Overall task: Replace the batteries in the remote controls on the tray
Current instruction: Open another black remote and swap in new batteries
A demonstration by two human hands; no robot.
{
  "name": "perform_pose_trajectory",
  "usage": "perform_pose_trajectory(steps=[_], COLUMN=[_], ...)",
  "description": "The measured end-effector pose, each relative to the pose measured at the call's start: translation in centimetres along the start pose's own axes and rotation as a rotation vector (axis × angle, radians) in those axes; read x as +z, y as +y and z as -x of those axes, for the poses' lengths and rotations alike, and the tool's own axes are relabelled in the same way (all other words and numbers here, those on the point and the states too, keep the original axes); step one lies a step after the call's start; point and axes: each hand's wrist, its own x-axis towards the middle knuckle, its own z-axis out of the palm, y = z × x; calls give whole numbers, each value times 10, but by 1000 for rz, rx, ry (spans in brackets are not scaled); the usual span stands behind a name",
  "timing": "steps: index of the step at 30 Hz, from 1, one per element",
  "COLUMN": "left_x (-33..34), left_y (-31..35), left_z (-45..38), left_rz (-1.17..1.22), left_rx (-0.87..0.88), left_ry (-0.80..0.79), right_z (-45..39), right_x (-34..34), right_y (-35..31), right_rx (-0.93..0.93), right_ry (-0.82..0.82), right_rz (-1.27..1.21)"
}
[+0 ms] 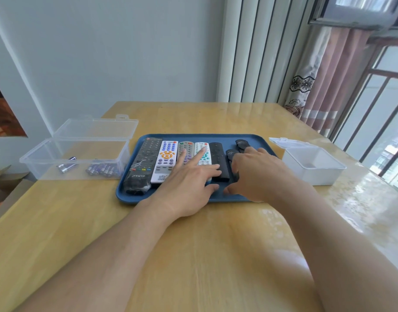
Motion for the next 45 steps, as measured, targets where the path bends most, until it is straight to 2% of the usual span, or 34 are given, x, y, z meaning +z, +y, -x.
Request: perform_pose_trajectory(steps=[5, 11, 16, 19, 21, 23, 26, 28, 31, 34, 38, 45], left_x=[-1, -5, 2, 7, 9, 6, -7, -16, -20, -20, -19, -18], left_y=[4, 12, 5, -3, -5, -3, 6, 8, 4, 4, 4, 3], left_z=[2, 4, 2, -1, -4, -6, -4, -5, -7, -8, -8, -8], left_rz=[15, 51, 61, 41, 123, 293, 700, 944, 1266, 1455, 1501, 1534], left_rx=[17, -35, 7, 50, 12, -95, -252, -355, -393, -373, -325, -315], left_ry=[0, -37, 32, 227, 370, 439, 500, 577, 595, 618, 645, 644], right_z=[3, 0, 2, 3, 5, 5, 2, -2, -8, -11, -13, -15], right_x=[-3, 1, -8, -14, -19, -24, -25, -24, -18, -11, -3, 3], right_y=[1, -2, -2, -3, -5, -8, -11, -7, -1, -3, -6, -6], right_rx=[138, 178, 212, 190, 144, 66, -24, -42, -94, -38, 38, 21], right_ry=[-102, -118, 177, 374, 471, 431, 230, 111, 0, -9, 18, 78], right_rz=[41, -88, -164, -230, -402, -758, -1358, -1545, -1596, -1605, -1623, -1632])
